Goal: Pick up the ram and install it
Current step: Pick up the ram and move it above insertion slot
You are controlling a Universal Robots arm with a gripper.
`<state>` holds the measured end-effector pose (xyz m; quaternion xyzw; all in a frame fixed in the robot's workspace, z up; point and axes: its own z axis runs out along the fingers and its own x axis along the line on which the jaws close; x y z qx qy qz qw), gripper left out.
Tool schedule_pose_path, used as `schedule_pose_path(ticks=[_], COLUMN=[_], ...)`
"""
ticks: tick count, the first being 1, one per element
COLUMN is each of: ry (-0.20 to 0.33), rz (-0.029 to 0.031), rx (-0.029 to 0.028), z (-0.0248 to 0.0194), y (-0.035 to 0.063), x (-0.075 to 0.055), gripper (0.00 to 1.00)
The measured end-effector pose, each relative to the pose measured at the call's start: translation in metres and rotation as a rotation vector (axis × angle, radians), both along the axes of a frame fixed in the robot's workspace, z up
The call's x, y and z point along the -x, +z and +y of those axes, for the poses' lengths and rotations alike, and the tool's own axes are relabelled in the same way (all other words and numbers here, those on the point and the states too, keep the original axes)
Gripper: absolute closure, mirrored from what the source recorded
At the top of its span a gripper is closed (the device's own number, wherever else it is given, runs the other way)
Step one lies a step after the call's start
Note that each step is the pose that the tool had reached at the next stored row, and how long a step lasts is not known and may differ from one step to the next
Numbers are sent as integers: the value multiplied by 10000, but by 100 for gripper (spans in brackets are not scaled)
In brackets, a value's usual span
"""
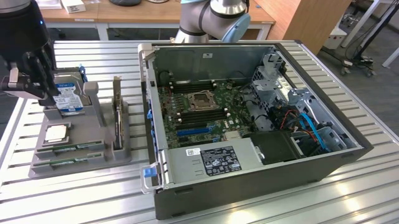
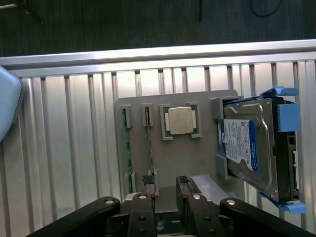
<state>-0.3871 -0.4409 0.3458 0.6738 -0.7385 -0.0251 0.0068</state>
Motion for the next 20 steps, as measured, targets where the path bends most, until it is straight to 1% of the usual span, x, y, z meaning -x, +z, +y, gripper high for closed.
schedule_pose_path(ticks=[20], ry=[0], rz=[0], rx=[0], z=[0], y=[-147], x=[0], gripper=[69])
